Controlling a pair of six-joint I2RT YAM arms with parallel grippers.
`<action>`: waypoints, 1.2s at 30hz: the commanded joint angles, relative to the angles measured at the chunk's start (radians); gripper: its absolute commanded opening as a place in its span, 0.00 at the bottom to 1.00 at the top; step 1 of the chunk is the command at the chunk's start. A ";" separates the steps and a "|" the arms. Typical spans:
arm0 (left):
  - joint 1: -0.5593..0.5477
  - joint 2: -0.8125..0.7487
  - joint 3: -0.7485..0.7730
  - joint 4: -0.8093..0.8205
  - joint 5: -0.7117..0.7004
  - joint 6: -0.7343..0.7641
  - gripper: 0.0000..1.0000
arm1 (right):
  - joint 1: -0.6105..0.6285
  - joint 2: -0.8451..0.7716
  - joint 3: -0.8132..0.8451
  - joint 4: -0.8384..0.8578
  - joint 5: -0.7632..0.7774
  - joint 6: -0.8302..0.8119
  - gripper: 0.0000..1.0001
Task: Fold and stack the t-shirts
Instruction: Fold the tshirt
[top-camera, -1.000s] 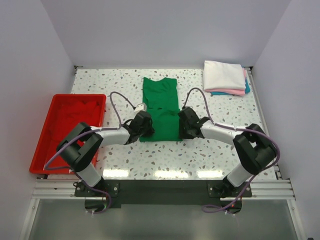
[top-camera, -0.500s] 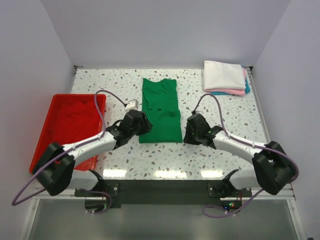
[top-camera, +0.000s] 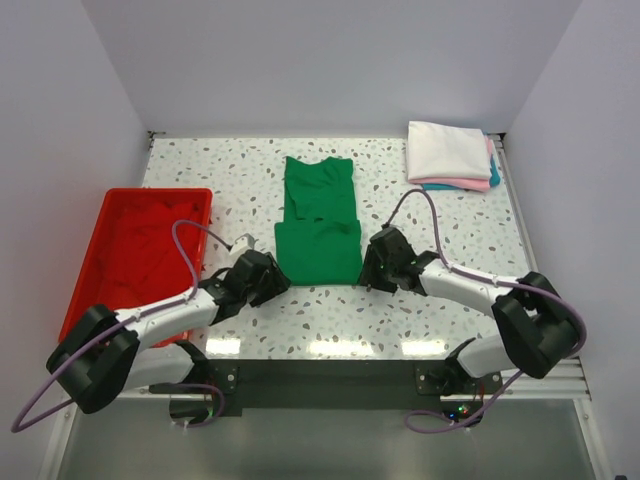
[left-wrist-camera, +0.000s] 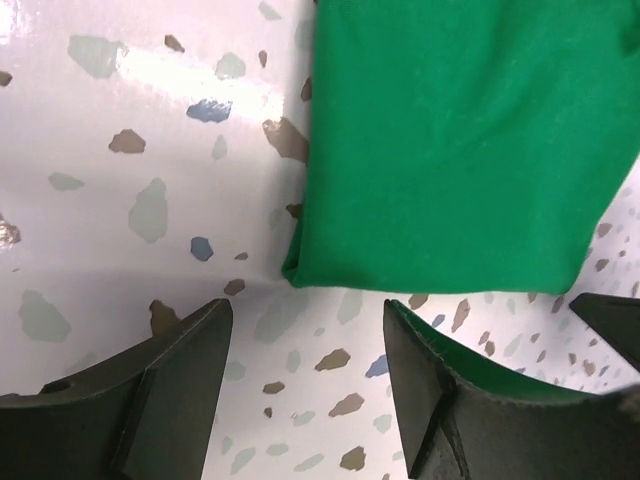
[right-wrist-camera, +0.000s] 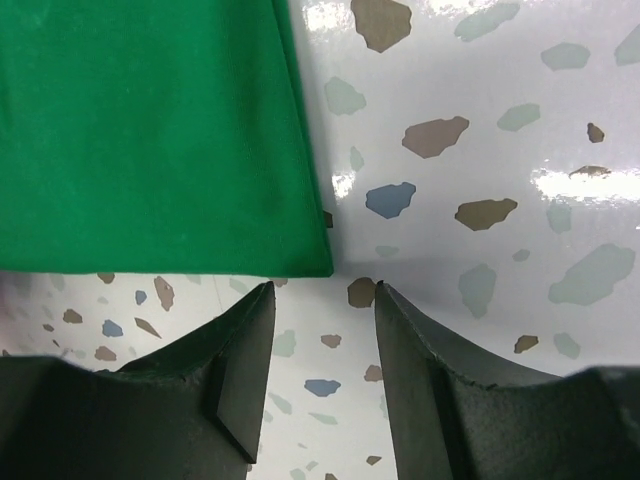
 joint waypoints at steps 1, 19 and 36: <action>0.016 0.017 -0.042 0.160 0.050 -0.047 0.68 | 0.001 0.015 0.013 0.076 0.008 0.040 0.48; 0.057 0.235 -0.045 0.294 0.093 -0.007 0.21 | 0.001 0.110 0.001 0.151 0.003 0.084 0.24; -0.278 -0.331 -0.179 -0.152 -0.047 -0.086 0.00 | 0.434 -0.356 -0.302 -0.025 0.099 0.197 0.00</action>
